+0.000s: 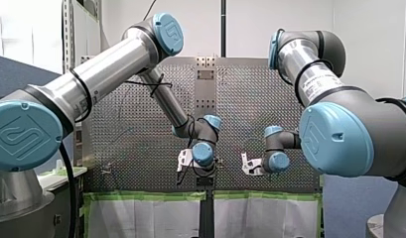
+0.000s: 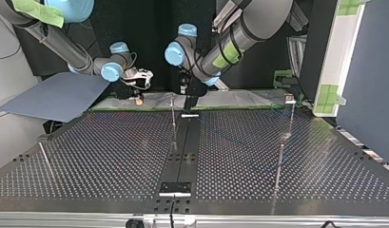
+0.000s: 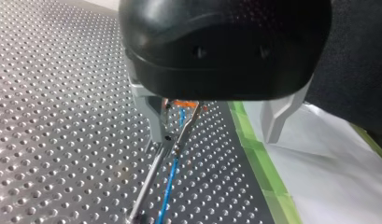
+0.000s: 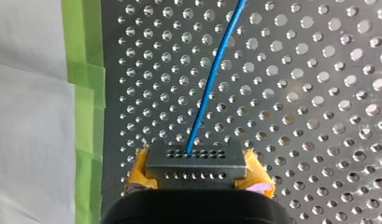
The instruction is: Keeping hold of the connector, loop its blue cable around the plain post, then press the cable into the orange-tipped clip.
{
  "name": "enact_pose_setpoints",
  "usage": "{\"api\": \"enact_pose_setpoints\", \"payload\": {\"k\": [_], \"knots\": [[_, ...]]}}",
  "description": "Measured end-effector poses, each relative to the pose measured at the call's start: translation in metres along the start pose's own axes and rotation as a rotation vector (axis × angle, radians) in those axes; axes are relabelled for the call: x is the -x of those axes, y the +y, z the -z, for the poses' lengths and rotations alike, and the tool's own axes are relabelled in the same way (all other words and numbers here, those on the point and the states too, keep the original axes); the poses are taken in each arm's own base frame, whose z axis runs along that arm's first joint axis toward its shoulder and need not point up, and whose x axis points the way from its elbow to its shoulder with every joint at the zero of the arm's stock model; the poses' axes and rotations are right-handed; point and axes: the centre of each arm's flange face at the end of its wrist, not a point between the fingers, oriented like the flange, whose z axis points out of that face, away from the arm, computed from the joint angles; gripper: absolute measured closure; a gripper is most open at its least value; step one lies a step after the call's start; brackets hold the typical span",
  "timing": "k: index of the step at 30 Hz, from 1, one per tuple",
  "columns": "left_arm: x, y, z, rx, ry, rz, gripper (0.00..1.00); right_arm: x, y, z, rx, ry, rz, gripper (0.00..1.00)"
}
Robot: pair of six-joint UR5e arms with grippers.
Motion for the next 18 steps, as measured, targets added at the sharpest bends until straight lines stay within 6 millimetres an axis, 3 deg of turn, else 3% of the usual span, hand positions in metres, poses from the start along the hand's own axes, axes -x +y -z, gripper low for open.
{"api": "enact_pose_setpoints", "payload": {"k": [18], "knots": [[0.002, 0.005, -0.004, 0.009, -0.002, 0.027, 0.00, 0.018, -0.015, 0.015, -0.019, -0.043, 0.041, 1.00]]}}
